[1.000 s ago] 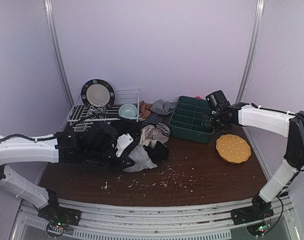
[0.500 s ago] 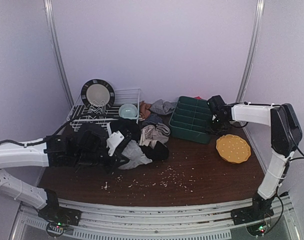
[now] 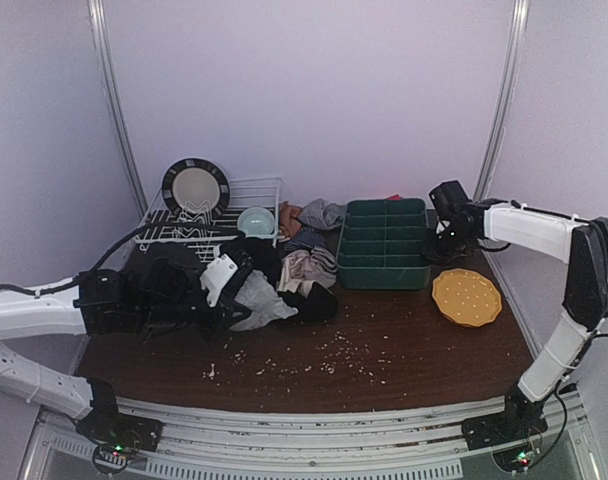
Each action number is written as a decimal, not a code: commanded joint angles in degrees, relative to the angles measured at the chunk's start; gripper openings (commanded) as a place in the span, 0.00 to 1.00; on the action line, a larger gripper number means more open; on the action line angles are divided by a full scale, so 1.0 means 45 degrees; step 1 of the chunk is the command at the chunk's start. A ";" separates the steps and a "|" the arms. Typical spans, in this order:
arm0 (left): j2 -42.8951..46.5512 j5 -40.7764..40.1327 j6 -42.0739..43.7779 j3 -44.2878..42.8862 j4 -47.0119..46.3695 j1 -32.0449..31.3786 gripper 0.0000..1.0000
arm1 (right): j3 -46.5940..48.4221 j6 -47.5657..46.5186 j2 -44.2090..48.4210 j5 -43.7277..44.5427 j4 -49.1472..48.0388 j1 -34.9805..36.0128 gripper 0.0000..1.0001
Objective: Roll the underwear
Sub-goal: Pick up the storage box from the corner of the board.
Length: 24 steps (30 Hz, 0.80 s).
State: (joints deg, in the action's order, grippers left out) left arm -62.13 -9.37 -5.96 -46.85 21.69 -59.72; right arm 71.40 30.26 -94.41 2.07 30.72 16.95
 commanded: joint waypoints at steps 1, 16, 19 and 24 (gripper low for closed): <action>0.0564 -0.0709 0.0094 -0.0392 0.0209 -0.0009 0.00 | -0.0245 0.0066 0.2274 -0.0103 -0.0002 0.0352 0.00; 0.3493 -0.3714 0.0913 -0.2237 0.2778 -0.0009 0.00 | -0.1873 -0.0629 0.8194 -0.0555 0.3567 0.4537 0.00; 0.3499 -0.3470 0.0657 -0.2206 0.2970 -0.0009 0.00 | -0.2908 -0.0092 0.9252 -0.0661 0.4086 0.4800 0.00; 0.3221 -0.2617 0.0081 -0.1809 0.2854 -0.0024 0.00 | -0.3980 0.0407 1.0322 -0.1805 0.4823 0.4837 0.00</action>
State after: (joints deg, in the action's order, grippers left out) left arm -46.46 -23.77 -3.90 -55.92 34.83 -59.72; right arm 56.10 29.93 -50.48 -1.08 48.18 38.22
